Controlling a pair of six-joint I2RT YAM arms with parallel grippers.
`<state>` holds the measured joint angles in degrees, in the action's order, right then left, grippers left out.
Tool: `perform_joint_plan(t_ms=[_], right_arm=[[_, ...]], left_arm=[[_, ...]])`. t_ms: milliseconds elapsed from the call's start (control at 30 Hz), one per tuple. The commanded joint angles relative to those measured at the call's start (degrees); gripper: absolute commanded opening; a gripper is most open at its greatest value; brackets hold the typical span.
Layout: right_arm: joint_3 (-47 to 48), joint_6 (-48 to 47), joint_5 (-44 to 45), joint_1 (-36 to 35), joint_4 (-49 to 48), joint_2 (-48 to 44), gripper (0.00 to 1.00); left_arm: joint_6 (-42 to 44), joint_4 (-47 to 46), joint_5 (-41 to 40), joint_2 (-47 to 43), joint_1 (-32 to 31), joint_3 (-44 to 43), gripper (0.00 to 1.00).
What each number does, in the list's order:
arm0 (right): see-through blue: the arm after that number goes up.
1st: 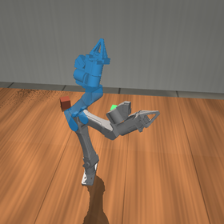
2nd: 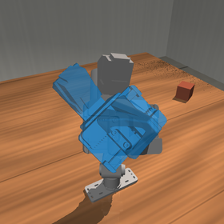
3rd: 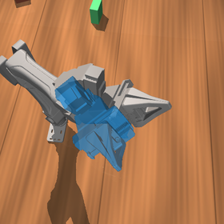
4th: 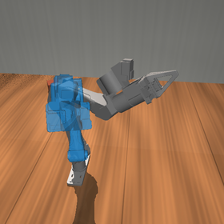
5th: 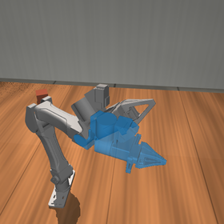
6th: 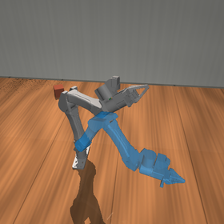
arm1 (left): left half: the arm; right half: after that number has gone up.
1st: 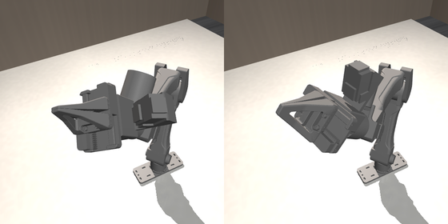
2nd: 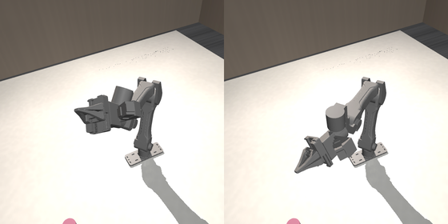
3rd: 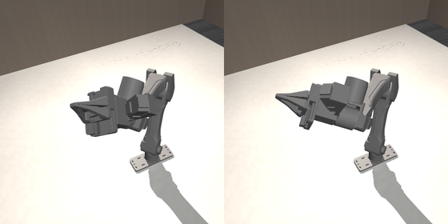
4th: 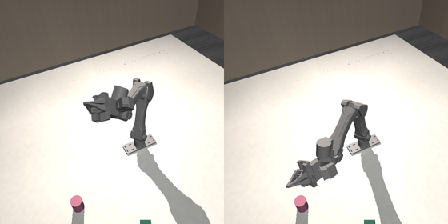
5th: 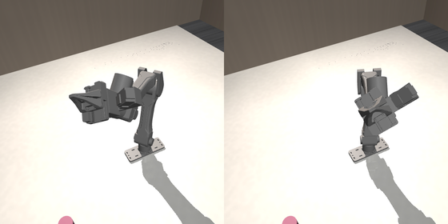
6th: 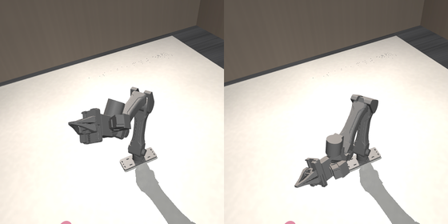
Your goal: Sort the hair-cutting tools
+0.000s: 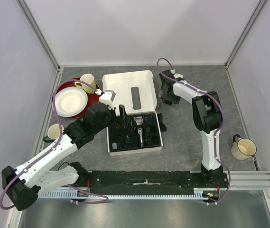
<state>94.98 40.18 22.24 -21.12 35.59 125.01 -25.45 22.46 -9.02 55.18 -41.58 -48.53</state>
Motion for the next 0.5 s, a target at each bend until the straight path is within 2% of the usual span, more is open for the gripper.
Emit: perform_joint_plan(t_ms=[0, 133, 167, 233, 333, 467], right_arm=[[-0.05, 2.62, -0.70, 0.21, 1.67, 1.90, 0.78], [-1.29, 4.02, -0.53, 0.38, 1.50, 1.47, 0.65], [-1.72, 4.37, -0.36, 0.47, 1.15, 1.29, 0.56], [-2.25, 4.73, -0.18, 0.56, 0.62, 0.15, 0.48], [-5.06, 5.34, -0.88, 0.65, -2.80, -3.36, 0.29], [-8.83, 6.22, -2.81, 0.73, -5.36, -9.60, 0.25]], left_arm=[[1.72, -1.10, -0.48, 0.28, 0.19, -0.07, 0.96], [1.55, -1.19, 0.49, 0.81, 0.10, -0.07, 0.96], [1.55, -1.28, 0.75, 1.07, 0.19, -0.16, 0.96], [1.55, -1.54, 1.72, 1.33, 0.19, -0.25, 0.96], [1.55, -2.24, 3.65, 1.42, 0.19, -0.60, 0.96], [1.11, -4.52, 7.08, 1.25, 0.10, -0.77, 0.95]])
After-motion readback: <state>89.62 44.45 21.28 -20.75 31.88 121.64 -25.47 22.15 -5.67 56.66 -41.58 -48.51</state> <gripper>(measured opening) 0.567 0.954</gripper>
